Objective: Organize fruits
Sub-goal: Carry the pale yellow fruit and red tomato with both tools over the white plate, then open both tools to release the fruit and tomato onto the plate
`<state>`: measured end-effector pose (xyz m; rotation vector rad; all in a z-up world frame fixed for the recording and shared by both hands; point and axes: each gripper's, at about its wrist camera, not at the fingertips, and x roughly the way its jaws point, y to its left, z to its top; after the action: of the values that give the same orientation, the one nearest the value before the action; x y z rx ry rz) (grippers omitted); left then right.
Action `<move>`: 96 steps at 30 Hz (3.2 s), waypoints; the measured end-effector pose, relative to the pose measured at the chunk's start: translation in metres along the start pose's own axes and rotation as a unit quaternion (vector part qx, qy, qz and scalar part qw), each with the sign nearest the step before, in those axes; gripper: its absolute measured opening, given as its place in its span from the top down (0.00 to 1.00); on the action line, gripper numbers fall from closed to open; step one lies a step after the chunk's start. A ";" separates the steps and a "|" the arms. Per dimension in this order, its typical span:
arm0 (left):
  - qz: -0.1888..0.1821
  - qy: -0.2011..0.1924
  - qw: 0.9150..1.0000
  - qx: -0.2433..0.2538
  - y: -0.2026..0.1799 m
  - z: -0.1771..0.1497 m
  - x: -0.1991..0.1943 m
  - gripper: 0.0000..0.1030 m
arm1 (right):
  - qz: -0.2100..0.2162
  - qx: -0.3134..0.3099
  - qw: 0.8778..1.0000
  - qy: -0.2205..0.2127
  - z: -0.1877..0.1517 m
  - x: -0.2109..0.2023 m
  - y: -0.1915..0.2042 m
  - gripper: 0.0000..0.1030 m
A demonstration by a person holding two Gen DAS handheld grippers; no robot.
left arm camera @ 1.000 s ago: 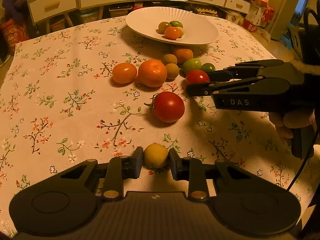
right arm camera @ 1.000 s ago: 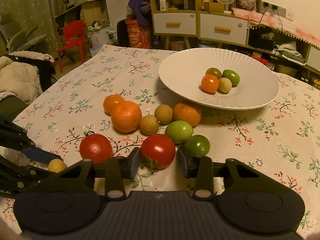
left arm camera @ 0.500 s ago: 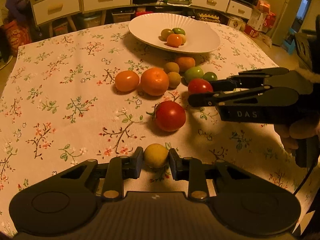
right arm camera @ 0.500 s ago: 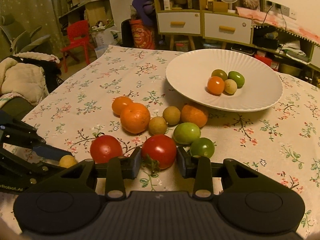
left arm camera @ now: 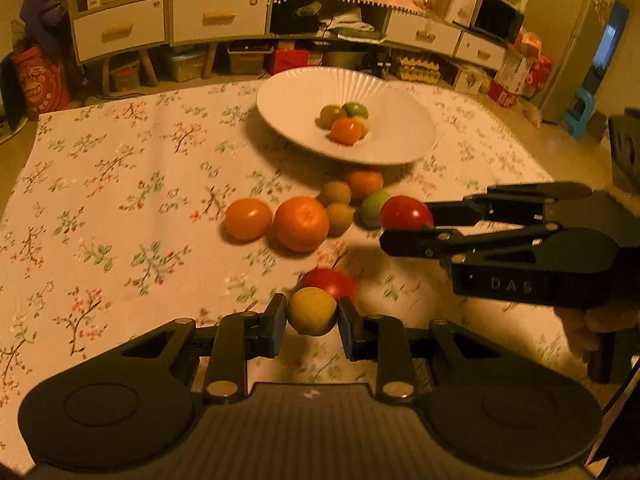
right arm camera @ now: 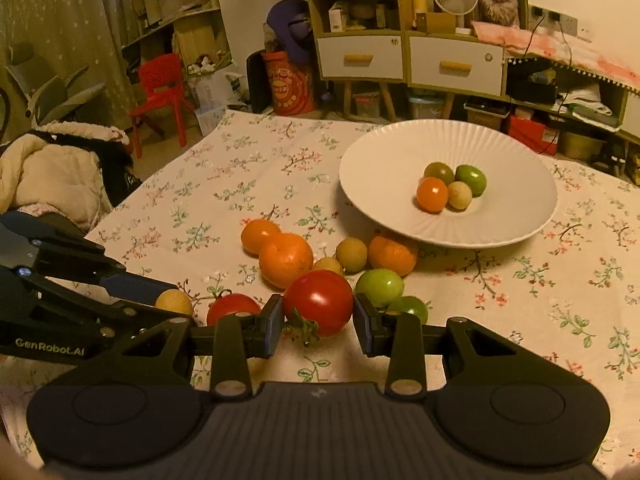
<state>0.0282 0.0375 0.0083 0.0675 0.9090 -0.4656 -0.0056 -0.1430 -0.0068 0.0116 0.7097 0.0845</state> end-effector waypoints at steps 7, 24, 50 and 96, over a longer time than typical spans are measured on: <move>0.000 -0.033 0.999 0.006 -0.018 0.020 -0.002 0.81 | -0.010 0.005 1.000 -0.020 0.014 -0.014 -0.013 0.67; 0.007 -0.072 0.997 0.011 -0.054 0.061 0.025 0.81 | -0.049 0.012 0.997 -0.054 0.044 -0.025 -0.057 0.67; 0.026 -0.094 0.995 0.009 -0.077 0.095 0.099 0.81 | -0.035 0.045 0.998 -0.005 0.058 0.032 -0.125 0.67; 0.043 -0.104 0.993 0.031 -0.060 0.087 0.067 0.34 | -0.063 0.026 0.998 -0.017 0.065 0.008 -0.106 0.29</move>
<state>0.1028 -0.0627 0.0189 0.1113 0.6840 -0.4123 0.0506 -0.2468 0.0334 0.0189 0.6768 -0.0543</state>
